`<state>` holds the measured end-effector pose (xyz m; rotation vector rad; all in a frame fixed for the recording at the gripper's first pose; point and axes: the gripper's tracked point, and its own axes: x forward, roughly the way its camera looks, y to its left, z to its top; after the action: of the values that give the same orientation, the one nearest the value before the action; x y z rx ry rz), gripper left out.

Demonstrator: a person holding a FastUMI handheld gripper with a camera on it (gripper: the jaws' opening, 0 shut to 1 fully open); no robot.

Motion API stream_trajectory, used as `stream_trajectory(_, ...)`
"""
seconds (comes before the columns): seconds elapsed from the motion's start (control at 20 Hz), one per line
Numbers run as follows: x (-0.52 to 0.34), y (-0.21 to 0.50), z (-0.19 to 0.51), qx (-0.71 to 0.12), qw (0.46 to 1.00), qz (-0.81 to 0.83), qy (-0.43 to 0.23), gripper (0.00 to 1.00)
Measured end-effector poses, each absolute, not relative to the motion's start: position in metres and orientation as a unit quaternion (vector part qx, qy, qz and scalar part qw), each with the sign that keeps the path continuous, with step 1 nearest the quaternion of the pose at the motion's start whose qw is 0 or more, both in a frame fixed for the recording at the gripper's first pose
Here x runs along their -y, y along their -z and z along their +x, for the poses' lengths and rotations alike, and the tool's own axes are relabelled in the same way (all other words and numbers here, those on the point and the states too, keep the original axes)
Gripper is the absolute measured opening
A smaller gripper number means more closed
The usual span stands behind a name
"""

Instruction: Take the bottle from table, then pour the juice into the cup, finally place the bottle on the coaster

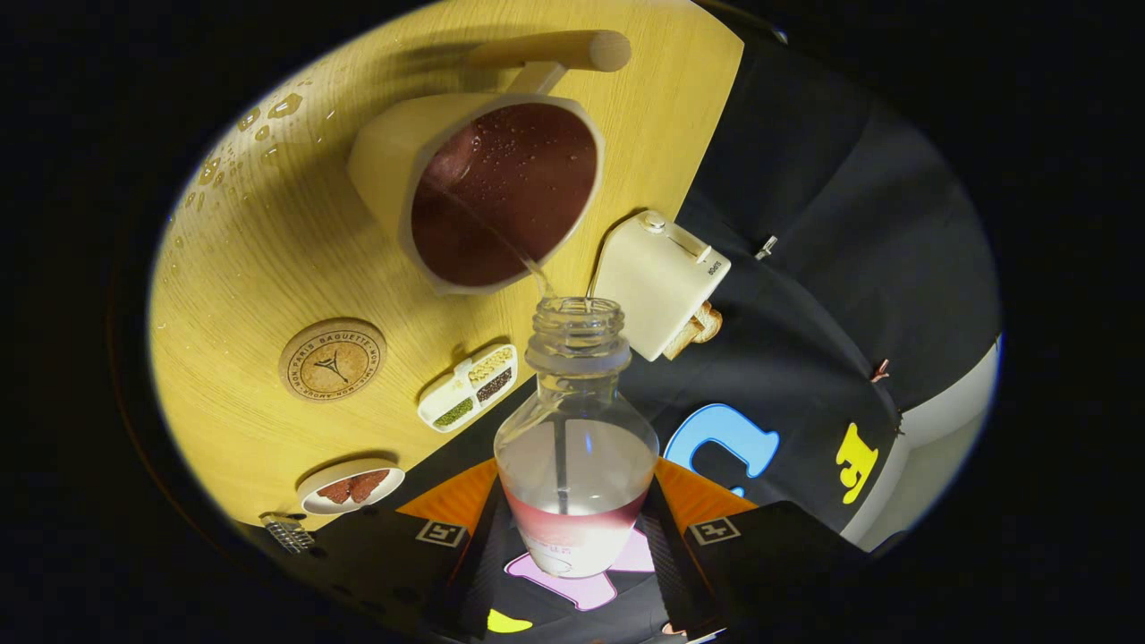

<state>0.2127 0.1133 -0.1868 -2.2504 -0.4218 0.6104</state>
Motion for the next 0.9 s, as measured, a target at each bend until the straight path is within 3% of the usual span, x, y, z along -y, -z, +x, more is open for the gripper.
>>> stream_trajectory(0.9, -0.121, 0.172, 0.203, 0.185, 0.393, -0.867, -0.242, 0.75)
